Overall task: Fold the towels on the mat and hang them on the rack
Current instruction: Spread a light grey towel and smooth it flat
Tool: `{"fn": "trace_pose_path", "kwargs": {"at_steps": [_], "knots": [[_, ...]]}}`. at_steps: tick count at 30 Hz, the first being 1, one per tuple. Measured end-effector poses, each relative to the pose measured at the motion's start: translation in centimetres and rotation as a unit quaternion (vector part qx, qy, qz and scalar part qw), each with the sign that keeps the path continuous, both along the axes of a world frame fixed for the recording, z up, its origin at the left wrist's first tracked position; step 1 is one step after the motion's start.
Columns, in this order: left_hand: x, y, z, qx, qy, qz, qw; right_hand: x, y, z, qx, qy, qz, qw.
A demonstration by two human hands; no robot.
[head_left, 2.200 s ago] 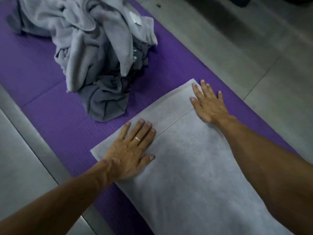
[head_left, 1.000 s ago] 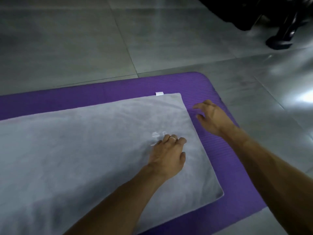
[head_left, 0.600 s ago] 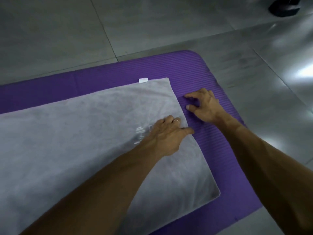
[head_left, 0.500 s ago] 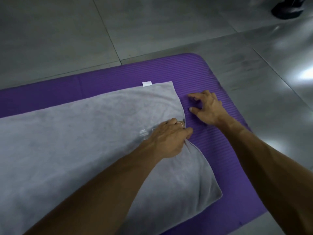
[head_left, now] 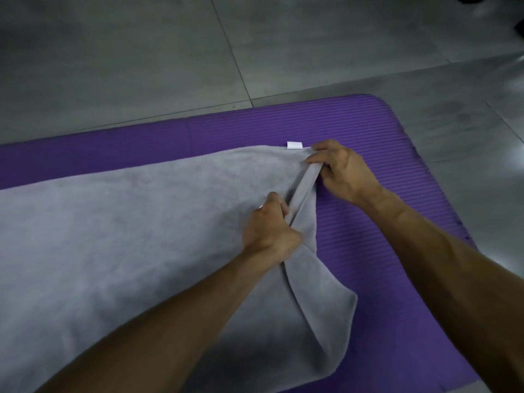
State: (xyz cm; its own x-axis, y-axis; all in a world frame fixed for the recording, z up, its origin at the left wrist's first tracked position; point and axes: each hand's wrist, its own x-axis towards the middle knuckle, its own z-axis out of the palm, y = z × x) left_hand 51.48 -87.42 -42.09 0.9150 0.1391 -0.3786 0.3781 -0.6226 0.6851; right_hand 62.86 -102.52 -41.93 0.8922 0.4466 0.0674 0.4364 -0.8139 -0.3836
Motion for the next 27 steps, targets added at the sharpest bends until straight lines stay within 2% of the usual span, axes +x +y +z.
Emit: {"fn": "trace_pose_path", "kwargs": {"at_steps": [5, 8, 12, 16, 20, 27], "knots": [[-2.1, 6.5, 1.6, 0.041, 0.120, -0.071, 0.989, -0.3, 5.2, 2.6, 0.012, 0.010, -0.071, 0.997], [-4.7, 10.9, 2.8, 0.044, 0.171, -0.118, 0.977, -1.0, 8.7, 4.6, -0.008, -0.002, -0.045, 0.999], [-8.3, 17.3, 4.2, 0.073, 0.136, -0.106, 0.982, -1.8, 14.1, 6.6, -0.025, 0.014, 0.025, 0.999], [-11.8, 23.7, 5.8, -0.018, 0.117, -0.015, 0.993, -3.3, 20.1, 8.3, -0.070, -0.011, 0.091, 0.993], [-16.1, 28.8, 6.7, -0.062, 0.108, 0.015, 0.992, -5.1, 26.4, 10.0, -0.129, -0.012, 0.168, 0.977], [-24.0, 36.2, 6.4, -0.020, 0.050, 0.010, 0.998, -8.3, 38.3, 11.0, -0.235, -0.004, 0.297, 0.926]]}}
